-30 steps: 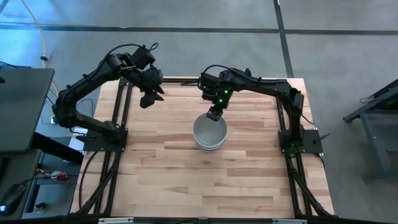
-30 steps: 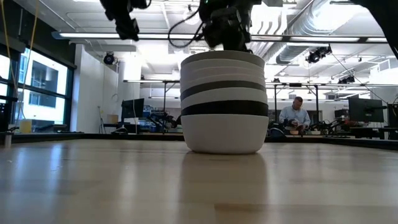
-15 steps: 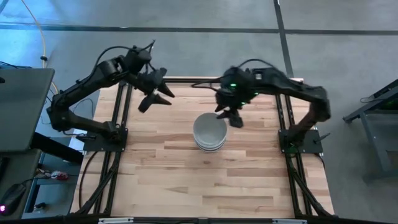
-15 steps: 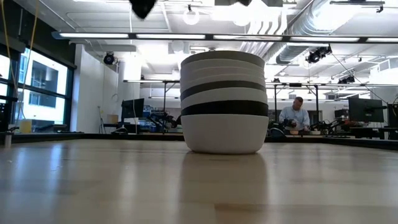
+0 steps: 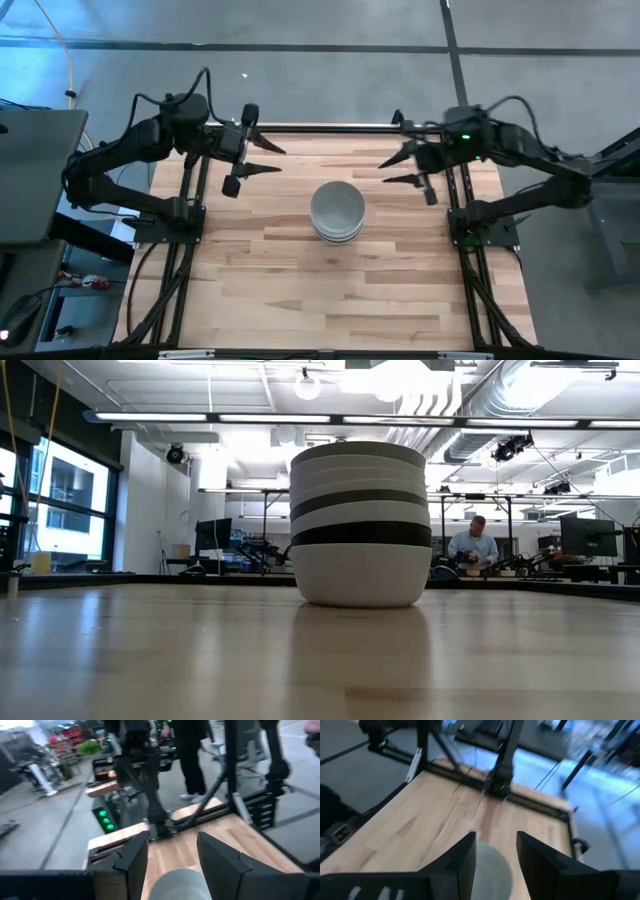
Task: Nest bowls inside each other
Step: Return to Home Position
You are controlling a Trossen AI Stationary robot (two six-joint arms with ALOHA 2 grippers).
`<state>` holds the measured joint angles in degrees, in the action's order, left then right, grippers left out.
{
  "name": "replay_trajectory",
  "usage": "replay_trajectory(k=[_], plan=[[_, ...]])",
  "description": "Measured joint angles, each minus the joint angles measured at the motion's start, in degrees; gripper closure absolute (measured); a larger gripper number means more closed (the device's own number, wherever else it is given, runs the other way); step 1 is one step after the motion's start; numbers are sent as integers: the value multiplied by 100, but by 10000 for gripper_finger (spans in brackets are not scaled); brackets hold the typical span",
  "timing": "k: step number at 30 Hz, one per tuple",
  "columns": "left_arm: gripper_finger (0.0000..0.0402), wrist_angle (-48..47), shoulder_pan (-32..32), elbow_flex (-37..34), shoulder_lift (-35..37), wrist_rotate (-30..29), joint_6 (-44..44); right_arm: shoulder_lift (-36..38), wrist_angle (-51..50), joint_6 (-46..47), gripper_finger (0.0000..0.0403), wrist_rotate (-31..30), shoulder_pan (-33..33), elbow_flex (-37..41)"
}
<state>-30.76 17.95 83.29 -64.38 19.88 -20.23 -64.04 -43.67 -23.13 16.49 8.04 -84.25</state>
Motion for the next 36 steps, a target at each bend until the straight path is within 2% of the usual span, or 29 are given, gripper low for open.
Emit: replay_trajectory(k=[4, 7, 13, 16, 20, 26, 30, 36], plan=[[243, 259, -140, -173, 2, -209, -149, 865, 1105, -368, 269, 4, 168, 1004], [243, 655, -137, -574, 61, -292, -158, 1431, 2090, -658, 270, 2, 316, 1767], [243, 2341, 23, -1784, 567, -1208, 37, 2309, 3311, -736, 270, -3, 756, 2896], [243, 3165, 115, -2462, 905, -1323, 59, 2613, 3441, -516, 270, -210, 1021, 3265], [243, 3982, 335, -3284, 1346, -1397, 205, 2861, 3733, -76, 270, -325, 1390, 3726], [243, 4858, 629, -4252, 1680, -1415, 454, 2922, 4074, 518, 270, -32, 1846, 4355], [243, 5227, 754, -4630, 1703, -1448, 546, 2906, 4166, 855, 270, 11, 2150, 4825], [243, 5615, 850, -4980, 1688, -1596, 624, 2924, 5317, 1481, 270, 5, 2456, 5684]])
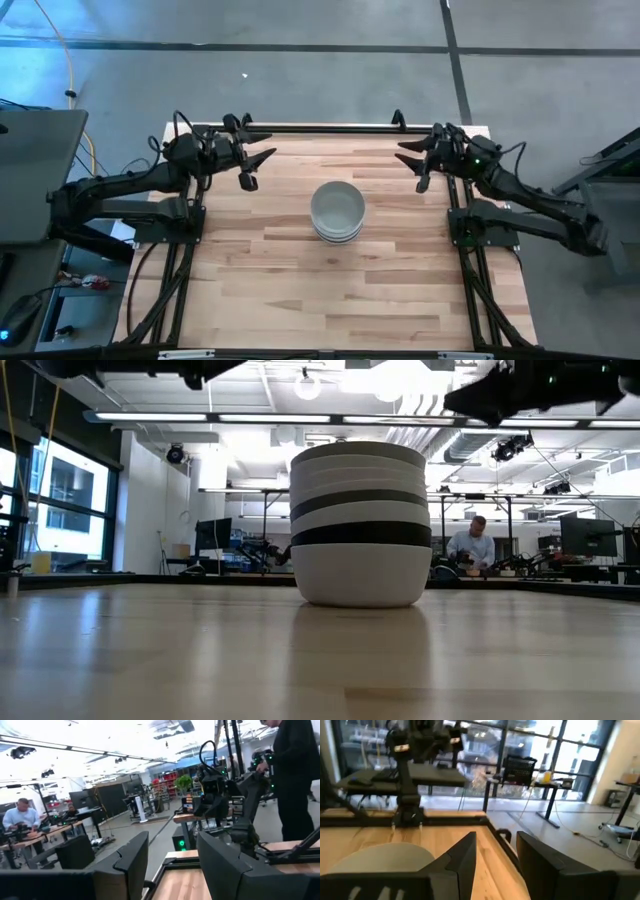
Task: Nest bowls inside each other
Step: Return to Home Position
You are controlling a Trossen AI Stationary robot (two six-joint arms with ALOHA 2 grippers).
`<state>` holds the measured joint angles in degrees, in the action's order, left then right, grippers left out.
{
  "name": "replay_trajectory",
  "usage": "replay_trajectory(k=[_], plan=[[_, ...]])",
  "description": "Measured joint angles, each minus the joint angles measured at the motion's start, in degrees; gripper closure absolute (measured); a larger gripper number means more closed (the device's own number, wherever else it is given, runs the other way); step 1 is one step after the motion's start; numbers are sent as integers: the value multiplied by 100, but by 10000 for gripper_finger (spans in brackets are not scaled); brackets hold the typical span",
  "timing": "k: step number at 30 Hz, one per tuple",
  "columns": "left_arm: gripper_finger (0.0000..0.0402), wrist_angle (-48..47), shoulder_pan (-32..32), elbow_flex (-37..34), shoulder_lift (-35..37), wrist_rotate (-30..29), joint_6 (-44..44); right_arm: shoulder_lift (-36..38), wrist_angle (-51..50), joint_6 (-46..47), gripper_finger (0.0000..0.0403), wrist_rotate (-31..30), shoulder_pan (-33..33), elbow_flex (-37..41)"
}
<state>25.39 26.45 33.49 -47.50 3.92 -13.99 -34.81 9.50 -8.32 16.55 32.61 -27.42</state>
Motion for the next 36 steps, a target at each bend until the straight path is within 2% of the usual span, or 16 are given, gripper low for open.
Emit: replay_trajectory(k=[6, 13, 19, 26, 30, 36], plan=[[243, 199, -4, -323, -1, -297, 56, 5, 1359, 329, 270, -415, 45, 856], [243, 723, -38, -752, -1, -575, 297, 6, 2608, 853, 270, -472, 24, 1665], [243, 1092, -213, -1030, -1, -711, 403, 7, 3524, 1259, 270, -547, -373, 2179], [243, 1230, -518, -1110, -1, -849, 506, -13, 3502, 1124, 270, -902, -1368, 2275], [243, 1375, -784, -1111, -127, -1049, 499, -20, 3484, 760, 270, -1374, -1951, 2275], [243, 1646, -1050, -1112, -606, -1063, 302, -312, 3245, 441, 270, -1890, -2352, 2273]])
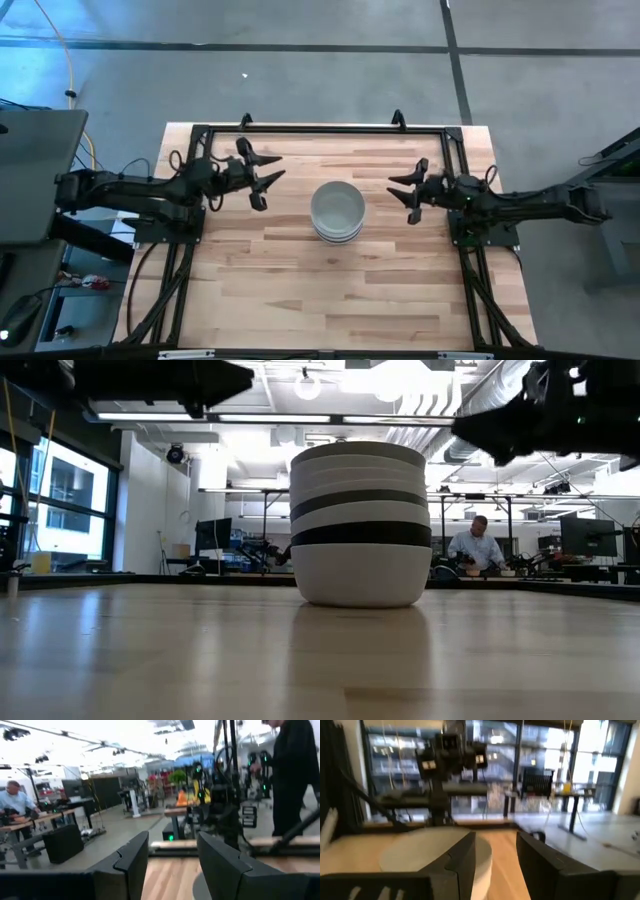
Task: Nest bowls inside each other
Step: Return to Home Position
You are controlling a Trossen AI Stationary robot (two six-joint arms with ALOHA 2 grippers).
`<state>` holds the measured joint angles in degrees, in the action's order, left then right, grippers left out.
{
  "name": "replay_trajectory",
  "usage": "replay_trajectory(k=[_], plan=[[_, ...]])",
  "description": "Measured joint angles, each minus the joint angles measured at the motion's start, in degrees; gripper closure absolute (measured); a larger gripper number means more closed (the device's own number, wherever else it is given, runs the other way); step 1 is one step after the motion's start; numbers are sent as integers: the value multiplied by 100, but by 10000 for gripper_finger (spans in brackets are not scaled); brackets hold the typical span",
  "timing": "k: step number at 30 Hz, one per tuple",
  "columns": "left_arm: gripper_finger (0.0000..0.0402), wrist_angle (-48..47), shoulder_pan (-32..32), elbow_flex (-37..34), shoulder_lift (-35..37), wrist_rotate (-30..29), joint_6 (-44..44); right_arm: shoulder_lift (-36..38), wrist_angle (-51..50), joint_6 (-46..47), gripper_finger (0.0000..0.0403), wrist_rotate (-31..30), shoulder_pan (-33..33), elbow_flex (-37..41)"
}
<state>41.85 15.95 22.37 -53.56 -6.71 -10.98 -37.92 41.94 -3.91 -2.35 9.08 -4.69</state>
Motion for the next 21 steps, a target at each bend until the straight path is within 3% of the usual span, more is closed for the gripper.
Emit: replay_trajectory(k=[10, 21], plan=[[243, 72, -5, 0, -332, 66, -169, 52, -419, -440, 270, 215, 0, 0], [243, 464, 2, 0, 656, 68, -266, 1145, -445, -379, 270, 215, 116, -2]])
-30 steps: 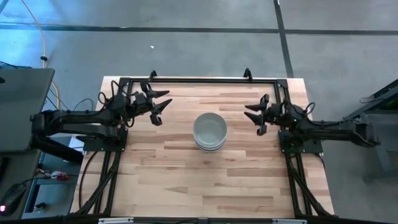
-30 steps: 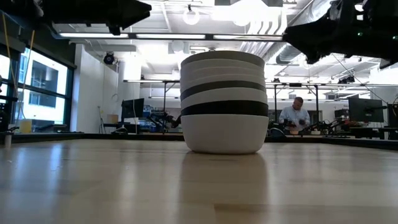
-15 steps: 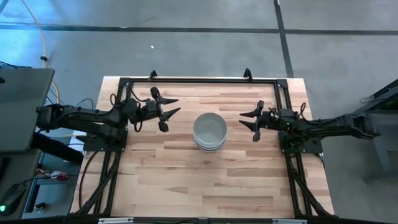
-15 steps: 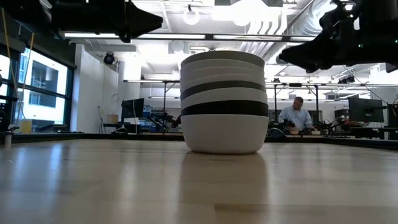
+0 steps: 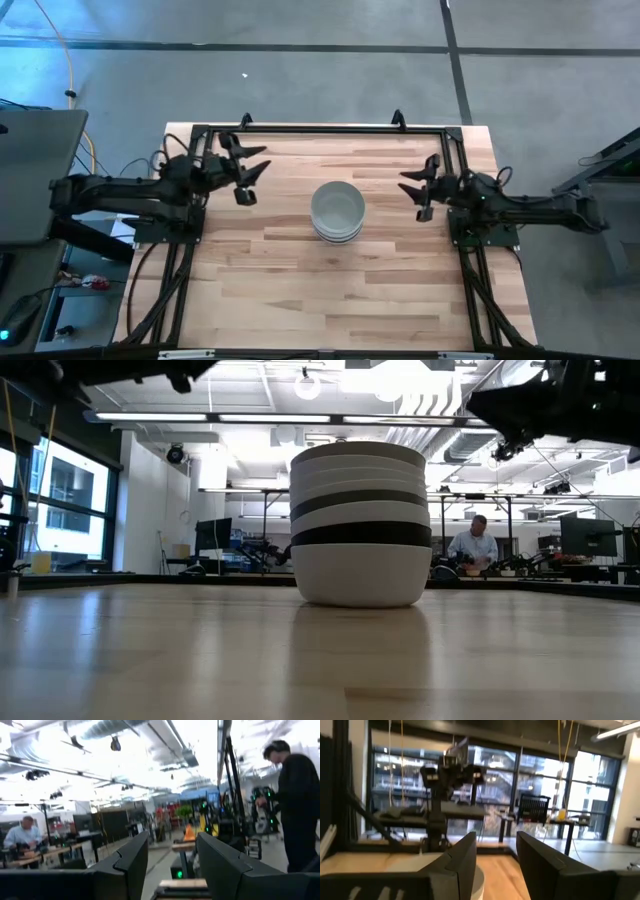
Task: Nest bowls inside each other
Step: Return to Home Position
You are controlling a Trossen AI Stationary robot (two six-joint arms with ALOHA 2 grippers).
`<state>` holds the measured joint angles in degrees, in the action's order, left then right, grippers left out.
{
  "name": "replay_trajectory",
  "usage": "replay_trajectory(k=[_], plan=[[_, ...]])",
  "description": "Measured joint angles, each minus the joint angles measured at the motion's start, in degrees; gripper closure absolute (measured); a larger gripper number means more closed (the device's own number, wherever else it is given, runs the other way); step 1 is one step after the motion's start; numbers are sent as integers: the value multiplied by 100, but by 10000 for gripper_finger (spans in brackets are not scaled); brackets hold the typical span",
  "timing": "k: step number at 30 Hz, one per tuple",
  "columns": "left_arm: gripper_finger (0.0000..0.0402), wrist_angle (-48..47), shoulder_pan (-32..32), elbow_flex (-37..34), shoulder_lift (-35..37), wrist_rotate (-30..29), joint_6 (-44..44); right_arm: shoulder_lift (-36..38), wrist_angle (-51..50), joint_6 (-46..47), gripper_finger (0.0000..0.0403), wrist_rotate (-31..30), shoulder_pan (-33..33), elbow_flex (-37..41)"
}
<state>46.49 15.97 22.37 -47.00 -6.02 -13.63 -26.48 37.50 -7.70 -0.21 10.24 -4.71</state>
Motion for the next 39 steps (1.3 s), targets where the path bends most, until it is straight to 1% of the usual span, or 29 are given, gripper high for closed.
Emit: replay_trajectory(k=[9, 12, 18, 22, 26, 36, 39], plan=[[243, 39, 0, 4, 447, -161, 103, 742, 496, 771, 270, -6, 0, -4], [243, 82, 0, 7, 521, -241, 101, 964, 485, 1060, 270, -144, 0, -4], [243, 475, 2, 7, 570, -271, 116, 1310, 721, 1570, 270, -224, 0, -4], [243, 718, 2, 9, 590, -279, 138, 1559, 910, 1723, 270, -76, 0, -4], [243, 739, 2, 11, 665, -377, 150, 1837, 940, 1922, 270, -38, 0, -4], [243, 737, 0, 11, 750, -387, 248, 2596, 1058, 2537, 269, -37, 0, -4], [243, 735, 0, 11, 750, -386, 258, 2632, 1171, 2838, 270, -30, 1, -11]])
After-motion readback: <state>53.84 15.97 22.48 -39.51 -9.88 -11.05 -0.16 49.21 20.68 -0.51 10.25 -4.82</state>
